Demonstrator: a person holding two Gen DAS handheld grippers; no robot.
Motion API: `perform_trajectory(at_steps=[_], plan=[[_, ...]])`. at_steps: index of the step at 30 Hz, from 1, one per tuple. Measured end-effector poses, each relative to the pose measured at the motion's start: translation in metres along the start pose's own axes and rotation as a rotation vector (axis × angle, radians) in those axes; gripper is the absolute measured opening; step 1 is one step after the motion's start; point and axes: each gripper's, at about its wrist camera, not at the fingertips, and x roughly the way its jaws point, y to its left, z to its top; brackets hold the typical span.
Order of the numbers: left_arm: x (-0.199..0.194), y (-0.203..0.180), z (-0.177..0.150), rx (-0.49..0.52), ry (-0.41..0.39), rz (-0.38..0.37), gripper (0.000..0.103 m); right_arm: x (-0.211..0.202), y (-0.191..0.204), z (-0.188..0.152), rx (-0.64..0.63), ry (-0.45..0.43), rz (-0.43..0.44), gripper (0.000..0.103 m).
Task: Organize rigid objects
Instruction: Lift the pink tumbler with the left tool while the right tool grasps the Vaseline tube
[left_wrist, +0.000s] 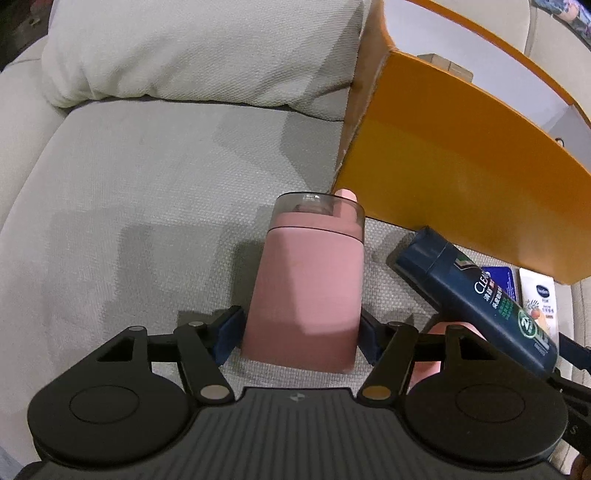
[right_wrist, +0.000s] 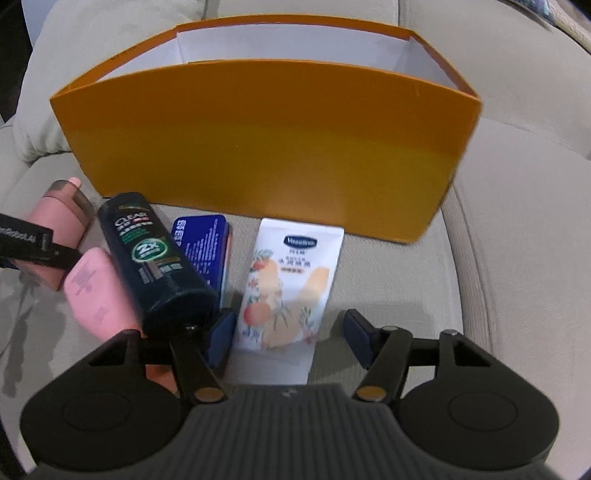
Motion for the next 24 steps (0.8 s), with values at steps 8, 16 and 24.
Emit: perform_trajectory(at_steps=[8,16,24], plan=[[0.006,-0.013,-0.004,0.11,0.015,-0.006,0.103,0.007,-0.001,0.003,0.016,0.019,-0.006,0.072],[-0.014,-0.003,-0.009,0.079,-0.037,-0.042,0.063,-0.01,-0.01,-0.011,0.048,-0.065,-0.004,0.048],[-0.054,-0.007,-0.038,0.124,-0.116,-0.063,0.063,-0.056,0.002,-0.032,0.072,-0.131,0.017,0.048]])
